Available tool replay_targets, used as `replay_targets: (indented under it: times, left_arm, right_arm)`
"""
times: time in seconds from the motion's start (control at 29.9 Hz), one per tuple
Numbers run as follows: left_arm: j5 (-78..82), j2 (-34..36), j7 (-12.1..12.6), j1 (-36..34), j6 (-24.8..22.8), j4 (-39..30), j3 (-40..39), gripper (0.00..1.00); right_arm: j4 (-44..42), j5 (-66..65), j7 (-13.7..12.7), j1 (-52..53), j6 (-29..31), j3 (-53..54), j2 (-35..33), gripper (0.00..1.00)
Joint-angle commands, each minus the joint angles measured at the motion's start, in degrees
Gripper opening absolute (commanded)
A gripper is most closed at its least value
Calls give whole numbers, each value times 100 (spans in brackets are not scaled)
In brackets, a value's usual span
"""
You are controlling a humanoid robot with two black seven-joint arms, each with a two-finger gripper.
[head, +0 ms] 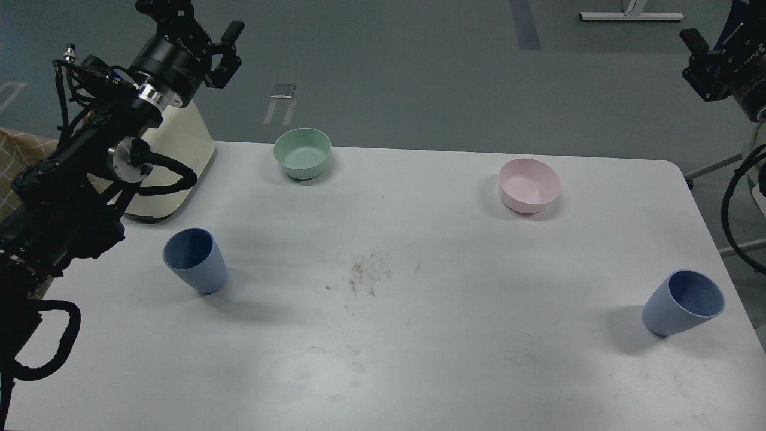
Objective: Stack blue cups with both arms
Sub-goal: 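Lower the left gripper from above the toaster toward the table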
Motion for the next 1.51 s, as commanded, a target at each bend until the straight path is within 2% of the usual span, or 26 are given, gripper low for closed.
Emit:
replay_targets:
  times: [0.0,0.43,0.54,0.57,0.6,0.74,0.9,0.94,1.07,1.2,1.3,1.47]
  left_arm:
    - [-35,32,-11,-14,5,-19,-13,98]
    - [-52,146,-38,21,-74,-54,-57,98]
    - [-26,207,-230,30,-100,-106,4,98]
    - [18,286,-388,39,-92,-202,57,98]
    - [36,417,-421,82,-74,-368,66,98]
    - [53,840,-421,417,-39,-766,145,98]
    - [438,2182,-421,960,40,-2107,532,97]
    - [440,2185,-421,961,40,-2110,532,97]
    - [1683,3351,-421,1637,75,-3084,506,97]
    - [3431,4003,-421,1892,285,-3419,532,97]
    - [4358,4241,-421,2060,567,-3455,550,97]
    - [6157,4505,-421,2236,760,-3718,830,97]
  right_arm:
    - [-6,8,-5,1,51,-13,15,100]
    - [-6,96,-23,-25,96,40,33,100]
    - [38,96,-14,-61,157,40,33,100]
    - [56,96,-14,-87,262,40,33,100]
    - [65,96,-5,-113,402,48,33,100]
    - [65,96,48,-157,575,110,24,100]
    - [196,96,83,-219,575,163,24,100]
    - [197,96,83,-219,575,163,24,100]
    - [320,96,92,-315,575,172,15,100]
    - [320,96,118,-333,575,180,15,100]
    - [320,96,214,-386,575,180,15,100]
    - [328,105,355,-509,575,189,15,100]
